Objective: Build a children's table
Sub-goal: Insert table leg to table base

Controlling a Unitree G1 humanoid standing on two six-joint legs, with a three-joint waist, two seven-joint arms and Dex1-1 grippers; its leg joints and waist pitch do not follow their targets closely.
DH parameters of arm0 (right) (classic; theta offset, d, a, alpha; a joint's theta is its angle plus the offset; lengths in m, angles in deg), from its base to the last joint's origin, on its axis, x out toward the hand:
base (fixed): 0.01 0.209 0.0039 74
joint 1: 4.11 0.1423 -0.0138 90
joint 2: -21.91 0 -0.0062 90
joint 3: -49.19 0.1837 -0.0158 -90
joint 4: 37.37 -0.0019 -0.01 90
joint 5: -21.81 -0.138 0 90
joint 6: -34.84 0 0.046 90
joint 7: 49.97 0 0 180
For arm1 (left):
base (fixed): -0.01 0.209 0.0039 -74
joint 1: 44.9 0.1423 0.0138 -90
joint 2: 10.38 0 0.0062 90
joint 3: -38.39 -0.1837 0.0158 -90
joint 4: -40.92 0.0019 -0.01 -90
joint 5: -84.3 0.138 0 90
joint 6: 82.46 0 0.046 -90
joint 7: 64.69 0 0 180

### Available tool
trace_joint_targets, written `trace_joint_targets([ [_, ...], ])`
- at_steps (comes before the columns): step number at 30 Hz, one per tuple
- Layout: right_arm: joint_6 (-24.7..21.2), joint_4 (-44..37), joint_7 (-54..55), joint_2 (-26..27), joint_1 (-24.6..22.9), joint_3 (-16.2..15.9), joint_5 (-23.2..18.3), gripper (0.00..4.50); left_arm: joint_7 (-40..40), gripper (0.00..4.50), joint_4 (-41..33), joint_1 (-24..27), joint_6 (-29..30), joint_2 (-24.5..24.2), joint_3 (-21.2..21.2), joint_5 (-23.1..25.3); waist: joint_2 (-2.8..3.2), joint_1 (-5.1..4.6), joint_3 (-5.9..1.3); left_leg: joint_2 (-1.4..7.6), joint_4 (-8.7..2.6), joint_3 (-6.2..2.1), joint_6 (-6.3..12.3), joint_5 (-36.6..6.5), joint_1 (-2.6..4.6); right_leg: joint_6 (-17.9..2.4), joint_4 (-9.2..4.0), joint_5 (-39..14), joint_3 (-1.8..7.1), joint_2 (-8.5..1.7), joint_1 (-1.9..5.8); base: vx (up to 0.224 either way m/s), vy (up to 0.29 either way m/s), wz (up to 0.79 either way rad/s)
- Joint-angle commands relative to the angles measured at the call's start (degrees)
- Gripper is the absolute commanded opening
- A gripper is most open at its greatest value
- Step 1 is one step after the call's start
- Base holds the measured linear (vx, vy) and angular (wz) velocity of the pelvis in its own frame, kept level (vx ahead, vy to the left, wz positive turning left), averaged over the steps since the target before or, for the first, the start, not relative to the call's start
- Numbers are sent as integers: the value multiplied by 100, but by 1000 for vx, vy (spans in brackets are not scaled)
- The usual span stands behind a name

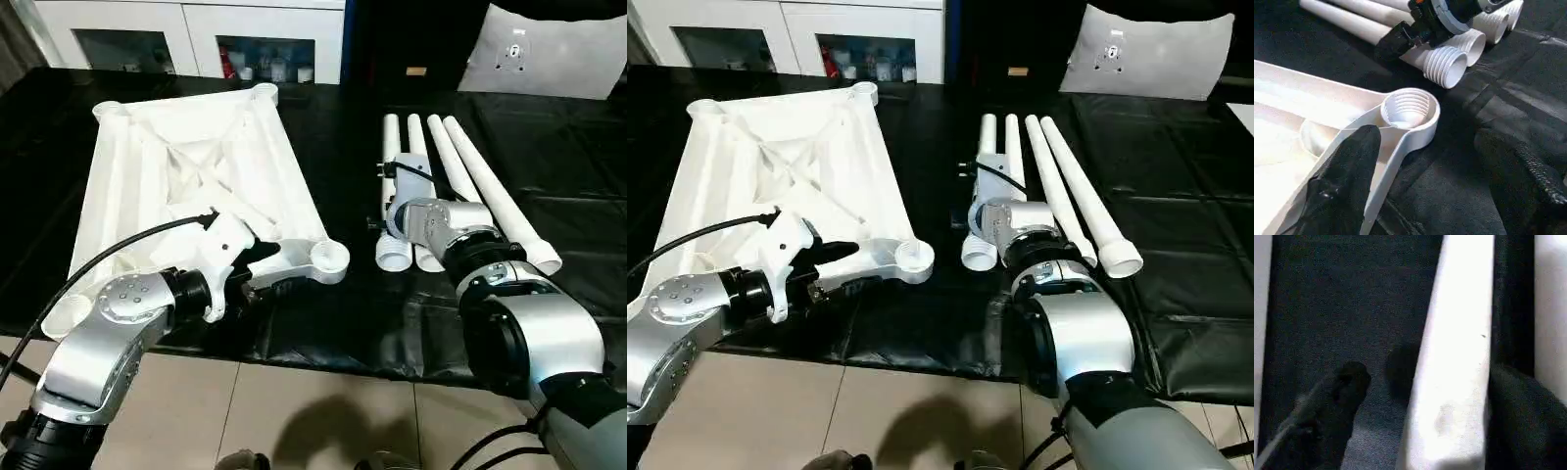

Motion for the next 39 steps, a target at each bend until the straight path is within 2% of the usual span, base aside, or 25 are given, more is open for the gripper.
trace_joint_targets([
  [1,-127,111,-87,50,106,12,-77,377,-25,351,-87,-61,-50,-7,-67,49,48,5,-381,388,-340,-86,278,-172,132,-1889,-315,944,265,-449,278,0,0,0],
  [4,-197,115,-164,34,123,34,-80,363,-28,351,-36,-119,-78,32,-105,67,85,5,-382,388,-336,-87,264,-155,130,-1889,-314,949,262,-451,275,0,0,0],
  [5,-237,121,-213,18,130,28,-69,341,-28,351,2,-155,-94,51,-123,75,89,-2,-383,389,-338,-88,245,-180,134,-1890,-315,959,256,-438,273,0,0,0],
  [9,-283,142,-262,-22,131,32,-53,310,-33,351,114,-244,-165,80,-179,125,87,0,-396,387,-328,-89,239,-150,129,-1907,-302,1070,257,-441,283,0,0,0],
  [12,-321,144,-289,-64,127,50,-55,286,-40,351,237,-335,-254,116,-220,179,118,7,-407,386,-320,-91,237,-112,135,-1920,-296,1129,254,-446,286,0,0,0],
  [15,-358,125,-357,-82,161,106,-97,258,-43,351,351,-406,-356,156,-227,211,106,4,-418,386,-316,-90,237,-119,132,-1944,-295,1166,253,-447,297,0,0,0],
  [18,-361,123,-373,-81,197,157,-137,244,-43,351,430,-428,-400,131,-242,249,119,5,-434,382,-304,-95,283,-13,125,-1955,-280,1302,247,-446,305,0,0,0],
  [19,-353,125,-371,-83,208,167,-142,223,-54,351,449,-430,-409,116,-257,276,124,4,-432,385,-305,-93,293,-44,128,-1963,-283,1277,244,-447,301,0,0,0],
  [21,-338,130,-388,-81,231,206,-176,210,-52,351,504,-448,-438,108,-280,313,118,7,-435,388,-302,-91,306,-32,124,-1976,-281,1294,247,-450,306,0,0,0],
  [22,-337,130,-389,-80,239,220,-188,210,-58,351,520,-454,-450,117,-290,328,118,10,-436,390,-301,-91,314,-25,124,-1981,-277,1302,245,-448,304,0,0,0],
  [23,-336,129,-390,-78,248,237,-202,203,-64,351,542,-462,-469,128,-302,345,83,5,-445,392,-302,-89,330,-21,126,-1987,-281,1288,244,-444,308,0,0,0],
  [24,-320,135,-399,-66,261,264,-214,196,-85,351,595,-485,-533,154,-321,385,74,14,-461,390,-294,-85,351,9,125,-1999,-278,1275,247,-454,316,0,0,0],
  [26,-282,133,-391,-33,267,322,-254,192,-132,351,621,-496,-588,220,-256,361,114,20,-471,394,-283,-88,360,44,129,-1991,-271,1237,244,-461,311,0,0,0],
  [32,-155,-44,-591,32,318,323,-344,186,-222,351,778,-595,-694,302,-104,335,117,24,-494,391,-264,-92,424,175,118,-2009,-249,1444,232,-456,319,0,0,0],
  [33,-140,-100,-620,30,329,356,-383,186,-253,351,836,-627,-723,327,-82,343,160,24,-512,393,-250,-95,426,211,126,-2008,-238,1516,226,-454,317,0,0,0],
  [34,-166,-194,-666,10,354,403,-446,186,-307,351,961,-704,-782,366,-63,381,179,31,-521,387,-240,-98,436,228,122,-2018,-228,1559,220,-450,323,0,0,0],
  [35,-121,-333,-697,-5,327,494,-551,186,-379,351,1034,-769,-800,411,-62,424,159,29,-522,385,-240,-91,446,215,125,-2010,-236,1567,218,-444,319,0,0,0],
  [39,143,-971,-935,-43,114,526,-659,186,-636,351,1232,-1013,-902,660,51,424,188,49,-535,396,-227,-103,468,176,110,-1972,-228,1589,213,-461,331,0,0,0],
])
